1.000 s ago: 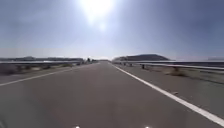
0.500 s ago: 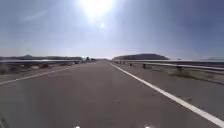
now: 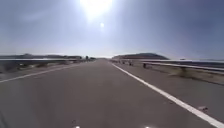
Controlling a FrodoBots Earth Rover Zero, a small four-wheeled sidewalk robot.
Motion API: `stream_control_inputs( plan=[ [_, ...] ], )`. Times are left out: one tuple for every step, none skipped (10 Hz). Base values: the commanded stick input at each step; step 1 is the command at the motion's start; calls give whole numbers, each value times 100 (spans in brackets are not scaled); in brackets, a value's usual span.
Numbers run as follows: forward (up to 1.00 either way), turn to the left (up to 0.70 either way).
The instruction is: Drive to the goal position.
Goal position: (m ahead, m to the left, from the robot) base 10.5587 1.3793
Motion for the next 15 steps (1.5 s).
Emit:
stream_control_inputs(
  plan=[
    [70,0],
    [70,0],
    [70,0],
    [70,0],
    [70,0],
    [70,0],
    [70,0],
    [70,0],
    [70,0],
    [70,0],
    [70,0],
    [70,0],
    [70,0],
    [70,0],
    [70,0]
  ],
)
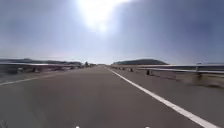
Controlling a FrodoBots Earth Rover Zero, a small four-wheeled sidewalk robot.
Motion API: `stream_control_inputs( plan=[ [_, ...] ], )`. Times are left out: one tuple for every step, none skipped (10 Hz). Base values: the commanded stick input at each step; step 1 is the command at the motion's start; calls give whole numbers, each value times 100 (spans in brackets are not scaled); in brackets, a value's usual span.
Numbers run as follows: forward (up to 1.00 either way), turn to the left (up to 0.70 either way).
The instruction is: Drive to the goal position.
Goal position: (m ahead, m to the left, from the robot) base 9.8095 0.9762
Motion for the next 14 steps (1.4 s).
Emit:
stream_control_inputs(
  plan=[
    [70,0],
    [70,0],
    [70,0],
    [70,0],
    [70,0],
    [70,0],
    [70,0],
    [70,0],
    [70,0],
    [70,0],
    [70,0],
    [70,0],
    [70,0],
    [70,0]
  ],
)
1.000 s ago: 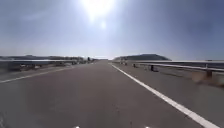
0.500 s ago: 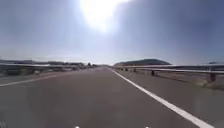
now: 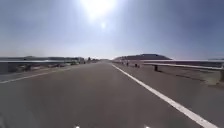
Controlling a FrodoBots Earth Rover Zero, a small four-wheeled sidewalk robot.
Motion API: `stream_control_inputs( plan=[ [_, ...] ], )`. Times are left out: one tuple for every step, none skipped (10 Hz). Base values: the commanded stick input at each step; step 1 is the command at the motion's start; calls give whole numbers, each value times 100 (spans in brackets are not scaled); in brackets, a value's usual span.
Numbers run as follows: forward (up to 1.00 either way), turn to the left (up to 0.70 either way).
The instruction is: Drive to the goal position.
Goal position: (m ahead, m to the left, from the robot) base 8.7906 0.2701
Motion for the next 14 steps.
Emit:
stream_control_inputs(
  plan=[
    [70,0],
    [70,0],
    [70,0],
    [70,0],
    [70,0],
    [70,0],
    [70,0],
    [70,0],
    [70,0],
    [70,0],
    [70,0],
    [70,0],
    [70,0],
    [70,0]
  ],
)
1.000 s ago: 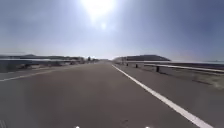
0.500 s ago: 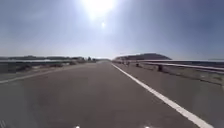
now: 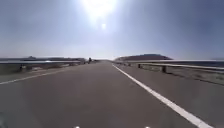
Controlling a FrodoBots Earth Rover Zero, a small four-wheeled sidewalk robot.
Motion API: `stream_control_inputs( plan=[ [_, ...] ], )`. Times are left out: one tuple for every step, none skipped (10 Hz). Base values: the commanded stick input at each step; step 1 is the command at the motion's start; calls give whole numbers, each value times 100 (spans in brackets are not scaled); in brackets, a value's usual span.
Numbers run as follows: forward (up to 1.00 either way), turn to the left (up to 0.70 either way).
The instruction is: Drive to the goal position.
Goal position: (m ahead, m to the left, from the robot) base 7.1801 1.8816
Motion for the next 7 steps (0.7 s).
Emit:
stream_control_inputs(
  plan=[
    [70,0],
    [70,0],
    [70,0],
    [70,0],
    [70,0],
    [70,0],
    [70,0]
  ],
)
